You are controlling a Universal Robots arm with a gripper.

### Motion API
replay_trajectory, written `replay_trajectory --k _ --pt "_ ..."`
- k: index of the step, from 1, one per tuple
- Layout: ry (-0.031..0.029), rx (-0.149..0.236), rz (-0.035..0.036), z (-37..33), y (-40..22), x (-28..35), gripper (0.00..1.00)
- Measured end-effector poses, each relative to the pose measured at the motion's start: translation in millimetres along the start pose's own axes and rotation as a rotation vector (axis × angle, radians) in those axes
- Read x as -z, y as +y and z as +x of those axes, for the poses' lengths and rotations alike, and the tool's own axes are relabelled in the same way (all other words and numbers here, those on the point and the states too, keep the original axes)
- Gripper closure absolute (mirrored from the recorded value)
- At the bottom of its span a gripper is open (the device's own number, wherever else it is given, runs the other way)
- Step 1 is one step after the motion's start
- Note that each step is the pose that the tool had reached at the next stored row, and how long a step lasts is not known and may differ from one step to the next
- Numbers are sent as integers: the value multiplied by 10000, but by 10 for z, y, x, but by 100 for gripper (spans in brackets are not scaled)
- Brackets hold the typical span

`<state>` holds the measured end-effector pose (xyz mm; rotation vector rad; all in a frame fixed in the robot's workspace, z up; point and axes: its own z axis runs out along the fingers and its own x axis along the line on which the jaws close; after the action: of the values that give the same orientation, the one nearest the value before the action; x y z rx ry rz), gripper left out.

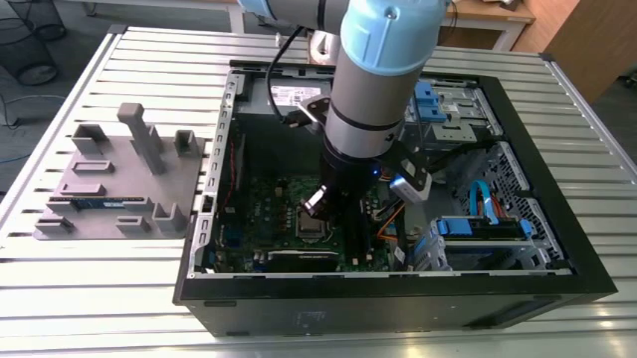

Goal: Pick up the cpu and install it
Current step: 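Install the first cpu locking lever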

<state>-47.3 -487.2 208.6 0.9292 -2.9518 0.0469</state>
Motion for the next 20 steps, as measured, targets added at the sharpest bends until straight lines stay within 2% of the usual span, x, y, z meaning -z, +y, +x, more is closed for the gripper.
replay_trajectory --k 3,9,16,20 --pt "3 0 2 4 -1 77 89" --pt "2 0 1 9 2 80 89" --pt "-51 -4 40 162 111 70 89" --pt "-64 -63 44 182 146 66 89"
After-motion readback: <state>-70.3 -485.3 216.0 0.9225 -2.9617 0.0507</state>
